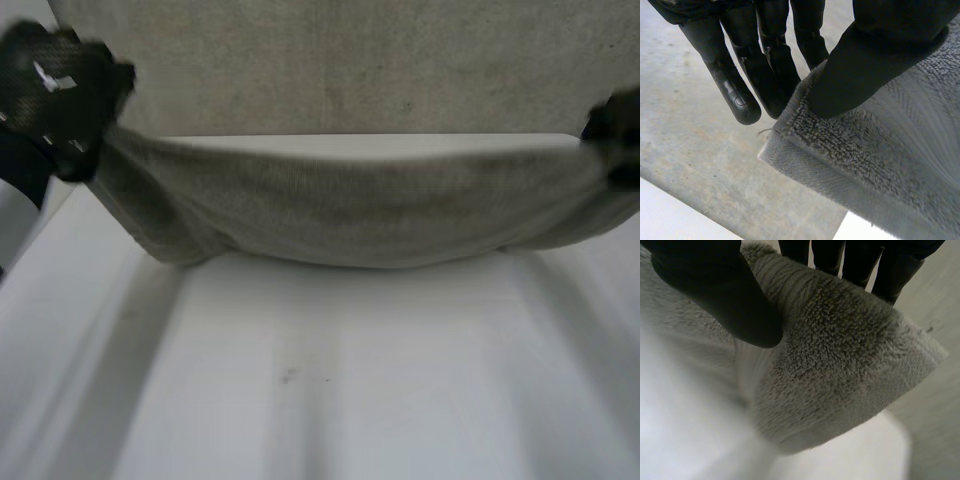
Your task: Fold the laundry
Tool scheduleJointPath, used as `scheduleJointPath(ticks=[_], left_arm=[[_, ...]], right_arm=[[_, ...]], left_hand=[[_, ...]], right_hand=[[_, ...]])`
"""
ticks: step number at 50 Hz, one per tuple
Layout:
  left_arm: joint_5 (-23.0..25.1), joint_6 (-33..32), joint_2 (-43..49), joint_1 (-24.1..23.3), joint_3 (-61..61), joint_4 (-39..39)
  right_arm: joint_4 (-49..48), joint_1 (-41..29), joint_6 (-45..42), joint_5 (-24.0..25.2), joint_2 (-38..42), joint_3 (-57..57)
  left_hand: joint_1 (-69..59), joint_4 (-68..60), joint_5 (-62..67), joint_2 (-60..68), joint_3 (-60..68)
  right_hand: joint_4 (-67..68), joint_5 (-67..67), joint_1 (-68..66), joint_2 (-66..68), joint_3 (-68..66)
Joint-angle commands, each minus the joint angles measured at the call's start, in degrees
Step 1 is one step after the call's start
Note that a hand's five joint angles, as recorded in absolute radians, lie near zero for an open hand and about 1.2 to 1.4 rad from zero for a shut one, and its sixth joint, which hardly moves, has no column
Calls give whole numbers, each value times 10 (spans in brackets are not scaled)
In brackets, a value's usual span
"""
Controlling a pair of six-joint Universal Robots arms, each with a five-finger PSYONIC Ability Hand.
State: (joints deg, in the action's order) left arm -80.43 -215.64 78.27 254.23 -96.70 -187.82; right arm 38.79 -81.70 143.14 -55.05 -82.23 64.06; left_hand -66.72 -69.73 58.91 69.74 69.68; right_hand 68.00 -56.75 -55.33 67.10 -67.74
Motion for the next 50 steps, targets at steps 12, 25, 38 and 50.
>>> scheduleJointPath(ticks=[12, 25, 38, 50], left_arm=[[3, 136, 145, 27, 109, 160], [-3, 114, 416, 5, 344, 175], [-87, 119, 390, -20, 580, -65], [-80, 132, 372, -22, 336, -110]], right_arm=[[-87, -49, -59, -36, -7, 25], [-200, -213, -231, -284, 259, -100], [-685, -228, -180, -308, 162, -118], [-666, -221, -114, -254, 151, 38]], left_hand=[[-133, -103, 111, 103, 103], [-133, -103, 111, 103, 103], [-133, -103, 111, 103, 103], [-133, -103, 111, 103, 103]], right_hand=[[120, -133, -247, 129, -123], [120, -133, -247, 129, -123], [120, -133, -247, 129, -123], [120, -133, -247, 129, -123]])
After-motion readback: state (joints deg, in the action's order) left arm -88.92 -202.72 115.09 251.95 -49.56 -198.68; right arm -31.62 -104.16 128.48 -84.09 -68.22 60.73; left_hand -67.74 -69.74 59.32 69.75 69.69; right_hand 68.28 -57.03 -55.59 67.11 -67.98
